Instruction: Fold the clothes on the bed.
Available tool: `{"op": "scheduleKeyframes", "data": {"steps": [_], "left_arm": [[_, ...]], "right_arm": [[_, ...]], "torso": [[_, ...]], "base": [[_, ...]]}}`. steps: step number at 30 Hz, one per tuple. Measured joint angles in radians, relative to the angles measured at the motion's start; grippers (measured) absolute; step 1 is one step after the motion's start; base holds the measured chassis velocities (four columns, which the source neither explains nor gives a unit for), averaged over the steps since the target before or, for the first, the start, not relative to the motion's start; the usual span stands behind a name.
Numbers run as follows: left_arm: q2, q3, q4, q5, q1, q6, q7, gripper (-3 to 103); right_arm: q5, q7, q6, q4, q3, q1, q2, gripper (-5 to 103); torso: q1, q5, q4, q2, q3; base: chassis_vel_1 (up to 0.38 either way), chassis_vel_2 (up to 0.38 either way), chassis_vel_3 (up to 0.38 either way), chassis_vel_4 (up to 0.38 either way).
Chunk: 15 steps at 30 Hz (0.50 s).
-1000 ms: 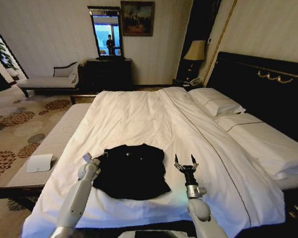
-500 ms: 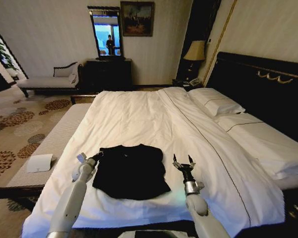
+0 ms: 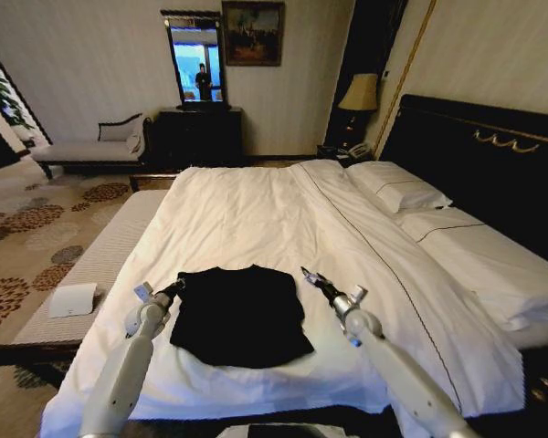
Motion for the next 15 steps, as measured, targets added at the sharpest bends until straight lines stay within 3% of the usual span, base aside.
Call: {"op": "scheduleKeyframes", "data": {"steps": [3, 10, 13, 15], "left_arm": [[-0.001, 0.001, 0.0, 0.005, 0.0, -0.002, 0.0, 1], [-0.008, 0.002, -0.006, 0.015, 0.002, -0.005, 0.0, 1], [-0.009, 0.003, -0.014, 0.015, 0.002, -0.005, 0.0, 1], [-0.009, 0.003, -0.016, 0.015, 0.002, -0.005, 0.0, 1]], "right_arm": [[-0.016, 0.007, -0.046, -0.055, -0.058, 0.071, 0.023, 100], [-0.07, 0.018, -0.075, -0.16, -0.112, 0.154, 0.099, 101], [-0.101, 0.02, -0.081, -0.196, -0.127, 0.171, 0.127, 91], [-0.113, 0.021, -0.082, -0.205, -0.13, 0.173, 0.132, 91]], "torso": [[0.0, -0.0002, -0.0001, 0.0, 0.0], [0.0, -0.0003, 0.0001, 0.0, 0.0], [0.0, -0.0003, 0.0002, 0.0, 0.0], [0.0, -0.0003, 0.0001, 0.0, 0.0]], "base": [[0.0, 0.0, 0.0, 0.0], [0.0, 0.0, 0.0, 0.0], [0.0, 0.0, 0.0, 0.0], [0.0, 0.0, 0.0, 0.0]]}}
